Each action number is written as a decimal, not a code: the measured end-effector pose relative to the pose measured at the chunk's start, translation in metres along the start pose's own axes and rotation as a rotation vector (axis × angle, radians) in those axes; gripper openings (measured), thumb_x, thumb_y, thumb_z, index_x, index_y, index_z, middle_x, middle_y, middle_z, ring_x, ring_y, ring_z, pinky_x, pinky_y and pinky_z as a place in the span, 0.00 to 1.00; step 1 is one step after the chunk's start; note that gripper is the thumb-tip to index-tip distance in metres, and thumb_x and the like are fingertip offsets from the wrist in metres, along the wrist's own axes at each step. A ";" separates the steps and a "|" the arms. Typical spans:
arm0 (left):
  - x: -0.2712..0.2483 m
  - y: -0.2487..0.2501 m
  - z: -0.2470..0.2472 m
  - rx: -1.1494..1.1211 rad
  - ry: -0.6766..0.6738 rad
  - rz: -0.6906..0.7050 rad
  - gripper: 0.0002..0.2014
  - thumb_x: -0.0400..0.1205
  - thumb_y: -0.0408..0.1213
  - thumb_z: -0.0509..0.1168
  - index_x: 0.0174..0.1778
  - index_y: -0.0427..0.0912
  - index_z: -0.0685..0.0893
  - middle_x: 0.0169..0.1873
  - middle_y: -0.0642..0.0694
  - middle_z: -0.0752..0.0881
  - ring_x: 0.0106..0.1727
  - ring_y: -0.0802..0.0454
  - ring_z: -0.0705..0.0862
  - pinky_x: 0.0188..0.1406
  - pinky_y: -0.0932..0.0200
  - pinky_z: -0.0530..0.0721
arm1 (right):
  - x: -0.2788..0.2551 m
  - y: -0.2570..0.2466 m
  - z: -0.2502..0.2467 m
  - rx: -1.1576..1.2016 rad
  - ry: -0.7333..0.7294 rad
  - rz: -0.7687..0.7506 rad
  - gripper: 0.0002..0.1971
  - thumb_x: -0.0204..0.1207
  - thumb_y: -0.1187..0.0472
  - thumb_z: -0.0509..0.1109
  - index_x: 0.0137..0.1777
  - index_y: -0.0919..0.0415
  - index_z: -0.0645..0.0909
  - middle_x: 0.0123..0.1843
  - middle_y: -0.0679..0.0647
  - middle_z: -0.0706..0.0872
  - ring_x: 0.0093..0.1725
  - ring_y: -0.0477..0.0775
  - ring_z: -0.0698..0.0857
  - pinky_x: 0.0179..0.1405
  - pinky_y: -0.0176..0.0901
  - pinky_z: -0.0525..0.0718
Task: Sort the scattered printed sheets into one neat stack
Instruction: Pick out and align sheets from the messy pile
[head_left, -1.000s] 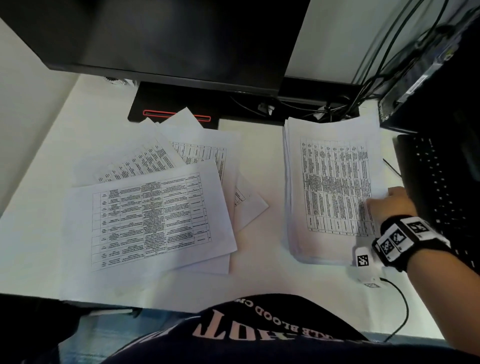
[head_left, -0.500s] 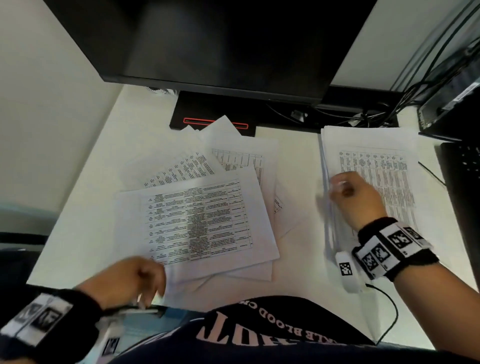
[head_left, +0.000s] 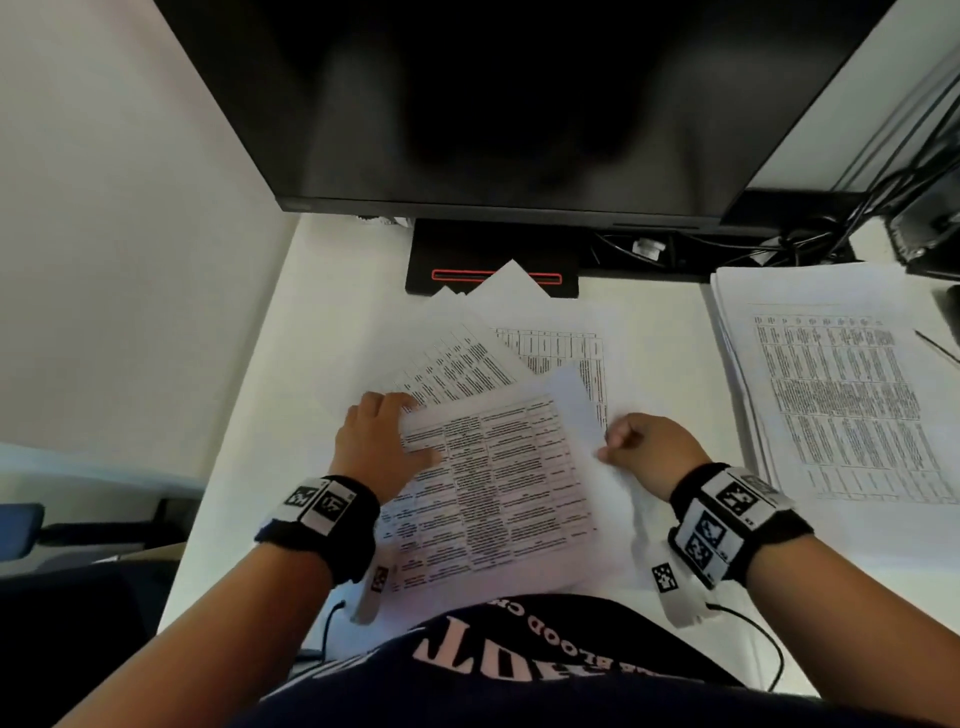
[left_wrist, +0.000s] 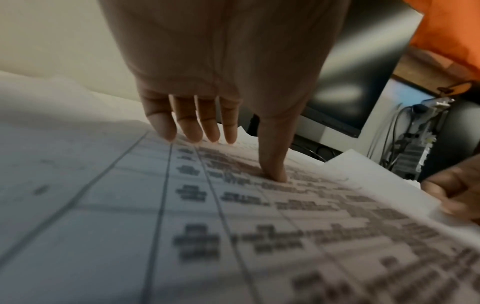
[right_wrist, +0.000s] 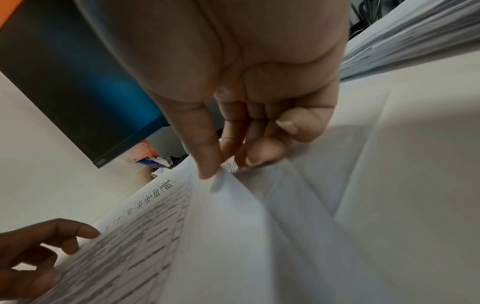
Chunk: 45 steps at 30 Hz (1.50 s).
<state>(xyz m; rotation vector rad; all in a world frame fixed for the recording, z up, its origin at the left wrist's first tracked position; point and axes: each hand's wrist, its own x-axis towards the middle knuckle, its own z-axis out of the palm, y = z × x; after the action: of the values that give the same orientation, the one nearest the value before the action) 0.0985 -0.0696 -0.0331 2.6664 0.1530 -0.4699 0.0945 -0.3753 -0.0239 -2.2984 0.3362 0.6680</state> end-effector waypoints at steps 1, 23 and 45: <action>0.004 -0.002 0.000 -0.014 -0.027 -0.008 0.34 0.65 0.54 0.78 0.66 0.49 0.76 0.60 0.45 0.75 0.62 0.43 0.74 0.62 0.48 0.76 | -0.001 -0.002 0.001 0.020 0.010 -0.009 0.10 0.71 0.59 0.76 0.35 0.54 0.77 0.47 0.55 0.87 0.50 0.56 0.84 0.53 0.44 0.78; -0.019 -0.038 -0.091 -0.362 -0.012 -0.059 0.04 0.75 0.45 0.74 0.38 0.55 0.84 0.34 0.58 0.86 0.36 0.64 0.82 0.32 0.67 0.75 | 0.016 -0.067 0.039 -0.191 0.115 0.090 0.18 0.67 0.53 0.75 0.56 0.47 0.74 0.50 0.48 0.83 0.53 0.56 0.83 0.56 0.52 0.79; -0.019 0.005 -0.014 -0.826 0.047 -0.221 0.35 0.75 0.36 0.74 0.75 0.51 0.63 0.58 0.47 0.86 0.58 0.48 0.85 0.65 0.46 0.80 | -0.013 -0.037 0.035 0.297 0.119 0.236 0.26 0.85 0.45 0.50 0.73 0.61 0.71 0.73 0.59 0.77 0.70 0.60 0.76 0.65 0.43 0.69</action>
<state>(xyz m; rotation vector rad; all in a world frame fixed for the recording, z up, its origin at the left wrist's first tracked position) 0.0856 -0.0684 -0.0128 1.8542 0.5325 -0.3135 0.0861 -0.3240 -0.0179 -2.0343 0.7217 0.5540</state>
